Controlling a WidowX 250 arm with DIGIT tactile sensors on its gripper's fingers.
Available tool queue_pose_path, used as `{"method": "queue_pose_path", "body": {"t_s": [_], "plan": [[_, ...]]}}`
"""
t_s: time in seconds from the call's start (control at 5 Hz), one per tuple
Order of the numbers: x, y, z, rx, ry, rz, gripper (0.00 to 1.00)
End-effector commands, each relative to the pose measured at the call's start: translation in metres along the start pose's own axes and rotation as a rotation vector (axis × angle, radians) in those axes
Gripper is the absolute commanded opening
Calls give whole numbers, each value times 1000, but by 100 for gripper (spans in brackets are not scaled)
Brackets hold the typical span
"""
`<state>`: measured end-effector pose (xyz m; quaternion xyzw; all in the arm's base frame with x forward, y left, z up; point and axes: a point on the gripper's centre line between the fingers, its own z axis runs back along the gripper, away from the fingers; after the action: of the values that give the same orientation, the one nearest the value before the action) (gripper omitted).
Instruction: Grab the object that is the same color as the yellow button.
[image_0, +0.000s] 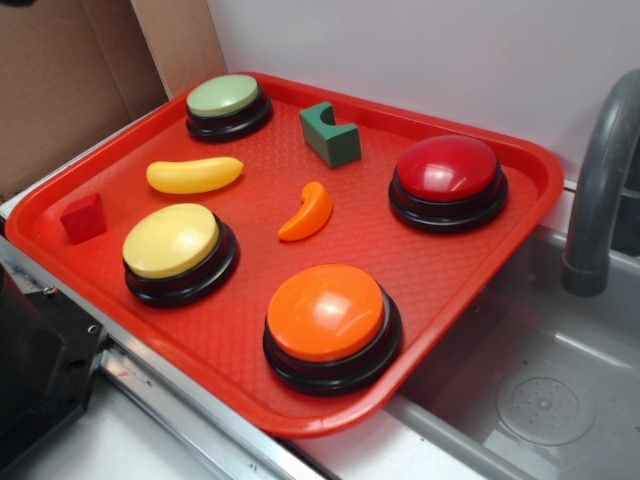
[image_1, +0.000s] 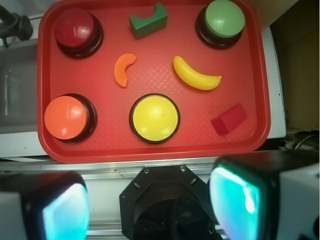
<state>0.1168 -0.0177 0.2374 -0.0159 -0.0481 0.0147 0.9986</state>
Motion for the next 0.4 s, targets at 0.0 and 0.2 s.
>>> {"method": "queue_pose_path", "body": {"t_s": [0.0, 0.2], "plan": [[0, 0, 0, 0, 0, 0, 100], [20, 27, -14, 92, -56, -39, 100]]}}
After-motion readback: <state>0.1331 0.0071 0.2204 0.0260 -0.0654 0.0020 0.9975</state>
